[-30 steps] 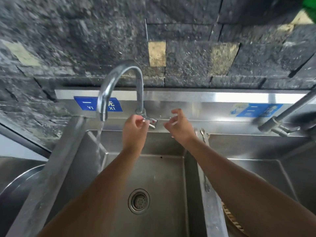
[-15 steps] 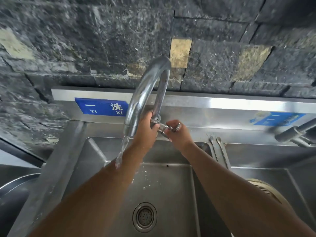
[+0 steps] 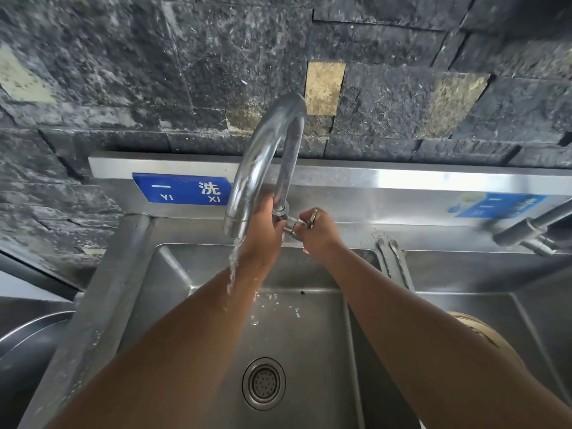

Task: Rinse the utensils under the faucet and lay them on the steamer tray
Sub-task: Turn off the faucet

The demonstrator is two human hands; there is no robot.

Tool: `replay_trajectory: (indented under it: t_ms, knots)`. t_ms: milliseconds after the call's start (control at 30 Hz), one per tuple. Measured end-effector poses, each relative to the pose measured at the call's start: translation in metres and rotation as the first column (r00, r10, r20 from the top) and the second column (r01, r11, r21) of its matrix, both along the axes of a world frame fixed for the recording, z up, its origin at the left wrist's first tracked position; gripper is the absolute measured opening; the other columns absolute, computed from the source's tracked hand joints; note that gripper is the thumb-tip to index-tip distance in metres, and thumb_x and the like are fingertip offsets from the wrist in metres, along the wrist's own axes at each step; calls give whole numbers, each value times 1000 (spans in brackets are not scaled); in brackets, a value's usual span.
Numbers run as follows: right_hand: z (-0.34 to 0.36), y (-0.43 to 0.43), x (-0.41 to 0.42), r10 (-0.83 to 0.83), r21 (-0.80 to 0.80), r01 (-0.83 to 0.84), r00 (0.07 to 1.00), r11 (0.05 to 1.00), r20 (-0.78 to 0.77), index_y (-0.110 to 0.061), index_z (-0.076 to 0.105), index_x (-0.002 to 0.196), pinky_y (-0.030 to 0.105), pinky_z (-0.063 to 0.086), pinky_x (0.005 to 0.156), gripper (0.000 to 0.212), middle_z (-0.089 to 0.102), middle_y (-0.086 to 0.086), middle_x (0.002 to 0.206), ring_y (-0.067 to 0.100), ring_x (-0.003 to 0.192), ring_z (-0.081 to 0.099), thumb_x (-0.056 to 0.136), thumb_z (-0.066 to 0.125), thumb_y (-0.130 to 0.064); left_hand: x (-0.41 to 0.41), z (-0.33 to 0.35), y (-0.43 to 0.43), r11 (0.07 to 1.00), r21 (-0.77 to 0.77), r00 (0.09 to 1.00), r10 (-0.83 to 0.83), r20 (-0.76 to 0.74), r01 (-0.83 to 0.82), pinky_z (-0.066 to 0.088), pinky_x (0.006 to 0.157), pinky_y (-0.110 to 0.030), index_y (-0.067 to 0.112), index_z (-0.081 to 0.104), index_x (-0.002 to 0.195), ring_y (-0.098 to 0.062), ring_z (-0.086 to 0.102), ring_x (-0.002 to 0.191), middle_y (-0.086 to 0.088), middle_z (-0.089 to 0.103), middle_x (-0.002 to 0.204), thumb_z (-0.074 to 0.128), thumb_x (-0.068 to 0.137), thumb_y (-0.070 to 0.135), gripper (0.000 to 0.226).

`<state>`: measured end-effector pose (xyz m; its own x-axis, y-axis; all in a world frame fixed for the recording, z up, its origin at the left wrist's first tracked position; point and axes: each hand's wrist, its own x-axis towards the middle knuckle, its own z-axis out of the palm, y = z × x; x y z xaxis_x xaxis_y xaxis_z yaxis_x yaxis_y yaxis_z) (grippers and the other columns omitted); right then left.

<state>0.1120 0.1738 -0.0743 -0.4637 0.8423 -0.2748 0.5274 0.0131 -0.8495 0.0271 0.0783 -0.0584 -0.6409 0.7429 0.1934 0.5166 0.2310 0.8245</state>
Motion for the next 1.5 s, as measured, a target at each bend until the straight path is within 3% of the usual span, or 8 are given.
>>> replay_trajectory:
  t_ms: [100,233,500,600,733,867,1233,1500]
  knots:
    - [1,0,-1,1,11,-1,1000,1000,16,-13,58,110,46,58,79,22,68,11,102,33,95,68,91,67,-17,0,-1,1,1000,-10,999,26,-23,-27,43,68,-6,12,55,127,-10,65,87,1,70,98,65,88,5,41]
    - [1,0,-2,2,34,-3,1000,999,30,-10,58,112,45,58,79,22,66,10,102,31,91,65,92,65,-16,-2,-2,2,997,-64,997,48,-60,-52,54,77,-34,14,58,121,-18,67,90,0,71,97,67,88,11,34]
    - [-2,3,-2,15,38,-16,999,999,32,-19,53,99,37,55,70,15,61,-1,86,21,80,60,91,66,-18,2,1,6,993,-91,996,74,-55,-79,52,85,-38,10,57,127,-23,67,99,-6,72,107,67,89,11,39]
    - [-3,4,-2,15,27,-16,999,1000,34,-19,52,99,39,57,73,16,66,4,95,25,88,65,91,65,-18,1,0,6,992,-95,995,84,-53,-89,50,85,-30,11,56,128,-23,67,100,-6,72,109,65,88,9,41]
    - [-5,5,-2,17,32,-18,999,999,33,-17,54,100,31,51,61,19,64,3,90,21,75,61,89,68,-22,2,-1,7,992,-87,995,88,-49,-92,50,78,-33,11,58,122,-24,67,96,-5,72,105,65,86,7,37]
    - [-7,6,-4,5,44,-7,999,999,40,-17,53,99,38,57,72,21,62,1,90,24,84,63,88,70,-22,3,-3,8,991,-90,994,95,-61,-101,45,73,-30,12,58,121,-24,66,95,-4,71,104,66,85,8,36]
    - [-9,9,-4,17,21,-18,999,1000,43,-19,52,99,25,43,52,23,58,-6,82,10,69,56,87,72,-25,3,0,8,991,-96,995,85,-44,-88,51,86,-36,8,56,128,-25,66,103,-8,71,112,65,88,8,41]
    - [-10,9,-5,12,25,-13,999,1000,43,-18,53,101,27,47,54,20,59,-5,83,12,71,58,88,68,-23,2,-5,9,989,-108,993,96,-61,-103,51,86,-41,10,56,127,-26,66,100,-7,71,110,65,88,9,41]
